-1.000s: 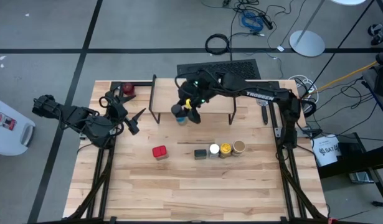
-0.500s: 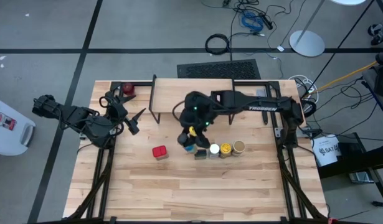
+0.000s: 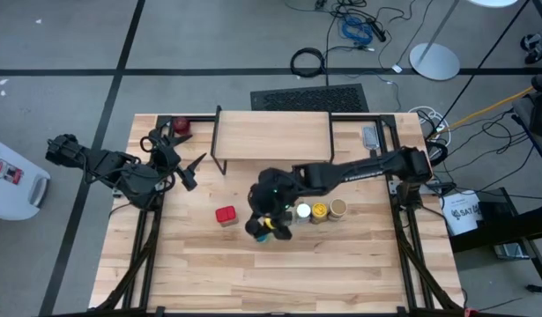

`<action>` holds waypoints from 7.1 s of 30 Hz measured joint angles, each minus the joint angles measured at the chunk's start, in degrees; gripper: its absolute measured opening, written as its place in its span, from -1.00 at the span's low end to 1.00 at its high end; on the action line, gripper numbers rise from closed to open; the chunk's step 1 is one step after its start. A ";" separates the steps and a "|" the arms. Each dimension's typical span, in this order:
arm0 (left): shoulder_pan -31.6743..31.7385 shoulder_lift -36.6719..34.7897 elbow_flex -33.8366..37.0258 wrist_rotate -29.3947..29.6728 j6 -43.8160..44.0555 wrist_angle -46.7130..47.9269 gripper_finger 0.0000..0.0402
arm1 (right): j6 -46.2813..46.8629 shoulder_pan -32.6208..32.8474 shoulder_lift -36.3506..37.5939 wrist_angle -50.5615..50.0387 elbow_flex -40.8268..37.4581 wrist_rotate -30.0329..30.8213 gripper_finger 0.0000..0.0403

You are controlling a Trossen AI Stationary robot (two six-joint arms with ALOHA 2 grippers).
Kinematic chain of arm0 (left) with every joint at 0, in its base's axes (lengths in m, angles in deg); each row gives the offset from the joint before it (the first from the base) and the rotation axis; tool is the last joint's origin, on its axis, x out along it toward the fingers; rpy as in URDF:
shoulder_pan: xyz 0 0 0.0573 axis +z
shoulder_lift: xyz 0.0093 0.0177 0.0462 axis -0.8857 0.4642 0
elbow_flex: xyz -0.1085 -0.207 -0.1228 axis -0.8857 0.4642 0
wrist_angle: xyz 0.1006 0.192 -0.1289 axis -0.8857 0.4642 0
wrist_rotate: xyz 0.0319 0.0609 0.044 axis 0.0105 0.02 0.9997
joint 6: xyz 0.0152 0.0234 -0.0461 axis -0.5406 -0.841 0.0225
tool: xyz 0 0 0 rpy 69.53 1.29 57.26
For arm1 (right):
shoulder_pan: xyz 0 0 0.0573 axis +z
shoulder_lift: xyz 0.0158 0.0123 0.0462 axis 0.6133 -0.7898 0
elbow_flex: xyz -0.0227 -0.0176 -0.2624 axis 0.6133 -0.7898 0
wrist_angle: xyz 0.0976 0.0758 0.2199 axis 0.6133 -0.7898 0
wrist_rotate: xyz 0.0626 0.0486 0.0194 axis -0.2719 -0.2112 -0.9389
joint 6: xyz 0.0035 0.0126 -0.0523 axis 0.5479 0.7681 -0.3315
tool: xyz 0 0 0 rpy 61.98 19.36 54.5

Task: Shelf spices
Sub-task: Remove the black seasoning bottle from the shelf

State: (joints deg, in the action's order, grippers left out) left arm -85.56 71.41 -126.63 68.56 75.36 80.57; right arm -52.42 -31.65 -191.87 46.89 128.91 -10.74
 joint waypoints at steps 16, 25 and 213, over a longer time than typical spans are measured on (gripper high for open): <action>0.00 0.02 0.02 -0.31 1.33 -2.77 0.55 | 0.13 1.99 -0.06 21.13 -15.31 17.58 0.00; 0.00 0.04 0.02 -0.29 0.98 -2.71 0.55 | -0.03 1.92 -0.77 28.62 -16.63 22.48 0.00; 0.02 0.08 0.03 -1.92 1.29 -3.04 0.55 | -3.96 0.31 -9.18 19.89 -11.65 27.63 0.34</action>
State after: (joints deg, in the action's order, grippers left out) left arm -85.54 71.49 -126.60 66.64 76.65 77.53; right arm -56.39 -31.35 -201.05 66.79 117.26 16.89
